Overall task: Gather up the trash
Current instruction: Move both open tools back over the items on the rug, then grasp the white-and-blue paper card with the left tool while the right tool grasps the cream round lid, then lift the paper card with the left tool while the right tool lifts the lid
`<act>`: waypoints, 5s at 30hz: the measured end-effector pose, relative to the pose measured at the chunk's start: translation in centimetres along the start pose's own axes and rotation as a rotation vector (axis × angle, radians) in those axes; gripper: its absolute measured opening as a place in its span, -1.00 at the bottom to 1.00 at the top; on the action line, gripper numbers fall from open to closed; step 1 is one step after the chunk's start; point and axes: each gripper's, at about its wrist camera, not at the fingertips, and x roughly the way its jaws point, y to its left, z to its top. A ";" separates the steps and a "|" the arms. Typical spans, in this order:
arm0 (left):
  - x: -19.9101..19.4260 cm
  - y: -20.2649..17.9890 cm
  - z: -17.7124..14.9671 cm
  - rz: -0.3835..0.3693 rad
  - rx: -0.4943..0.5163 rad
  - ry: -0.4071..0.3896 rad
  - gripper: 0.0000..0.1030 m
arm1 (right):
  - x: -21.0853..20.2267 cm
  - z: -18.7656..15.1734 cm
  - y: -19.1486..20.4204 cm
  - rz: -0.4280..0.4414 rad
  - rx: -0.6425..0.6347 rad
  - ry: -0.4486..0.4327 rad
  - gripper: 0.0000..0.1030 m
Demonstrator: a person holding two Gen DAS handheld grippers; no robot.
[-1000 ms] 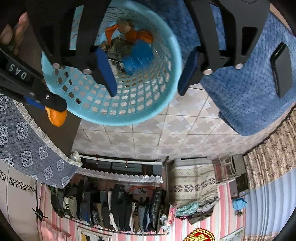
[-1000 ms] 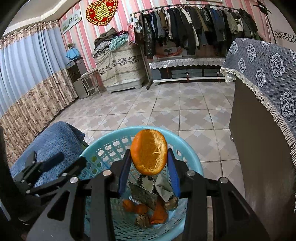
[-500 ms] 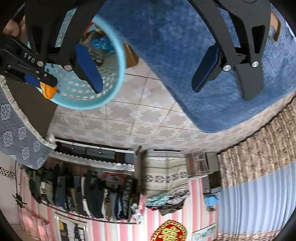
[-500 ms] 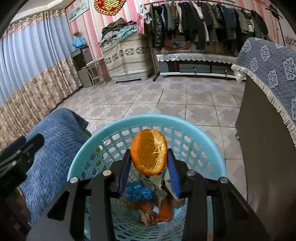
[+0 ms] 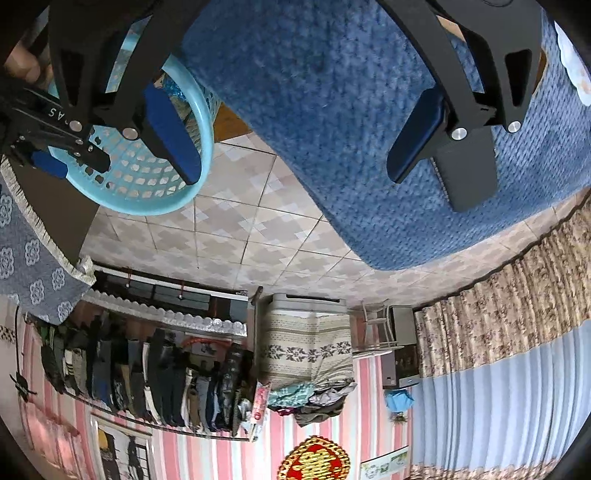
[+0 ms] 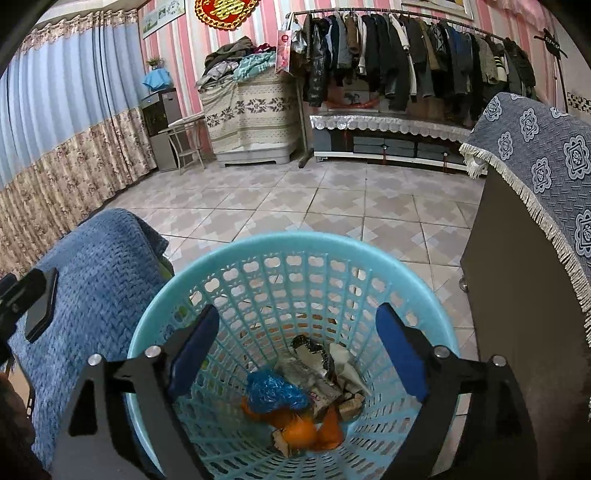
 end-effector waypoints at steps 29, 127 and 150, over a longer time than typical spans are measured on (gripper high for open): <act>-7.9 9.4 -2.1 0.121 -0.116 -0.047 0.89 | -4.5 0.9 6.7 0.060 -0.118 -0.094 0.76; -19.8 27.3 -17.5 0.373 -0.382 0.178 0.06 | -15.8 -17.0 28.9 0.502 -0.588 0.000 0.91; -18.4 28.8 -20.0 0.373 -0.439 0.244 0.33 | -14.3 -19.0 30.0 0.528 -0.637 0.084 0.19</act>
